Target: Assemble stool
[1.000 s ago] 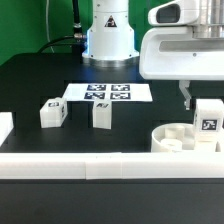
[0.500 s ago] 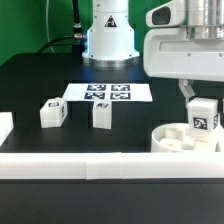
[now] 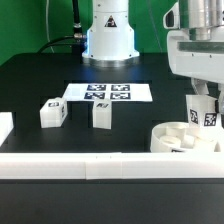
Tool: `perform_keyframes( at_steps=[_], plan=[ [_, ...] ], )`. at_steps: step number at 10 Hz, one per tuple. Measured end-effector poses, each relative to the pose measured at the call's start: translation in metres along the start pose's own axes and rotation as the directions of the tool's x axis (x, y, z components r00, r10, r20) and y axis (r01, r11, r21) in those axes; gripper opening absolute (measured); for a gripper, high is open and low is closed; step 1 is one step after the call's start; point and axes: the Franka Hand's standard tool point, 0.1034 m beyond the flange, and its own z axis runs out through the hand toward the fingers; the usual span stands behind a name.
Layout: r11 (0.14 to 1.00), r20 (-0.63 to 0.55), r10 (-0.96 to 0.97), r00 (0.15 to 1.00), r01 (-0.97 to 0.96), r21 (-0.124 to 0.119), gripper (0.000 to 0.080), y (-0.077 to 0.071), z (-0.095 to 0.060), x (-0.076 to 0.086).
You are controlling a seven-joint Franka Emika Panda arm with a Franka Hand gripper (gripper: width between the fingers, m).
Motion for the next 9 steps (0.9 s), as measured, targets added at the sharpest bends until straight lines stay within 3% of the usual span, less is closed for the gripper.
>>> perform_keyframes(
  at_steps=[1, 4, 7, 8, 9],
  plan=[
    [0.994, 0.011, 0.109, 0.994, -0.109, 0.004, 0.0341, -0.0001, 0.0000, -0.0010],
    [0.880, 0.052, 0.468, 0.882, -0.470, 0.060, 0.0341, -0.0014, 0.0012, -0.0001],
    [0.784, 0.083, 0.614, 0.785, -0.619, 0.050, 0.0341, -0.0006, 0.0014, -0.0011],
    [0.797, 0.082, 0.597, 0.798, -0.602, 0.052, 0.0414, -0.0006, 0.0015, -0.0014],
    [0.801, 0.083, 0.592, 0.802, -0.596, 0.053, 0.0582, -0.0009, 0.0010, -0.0015]
  ],
)
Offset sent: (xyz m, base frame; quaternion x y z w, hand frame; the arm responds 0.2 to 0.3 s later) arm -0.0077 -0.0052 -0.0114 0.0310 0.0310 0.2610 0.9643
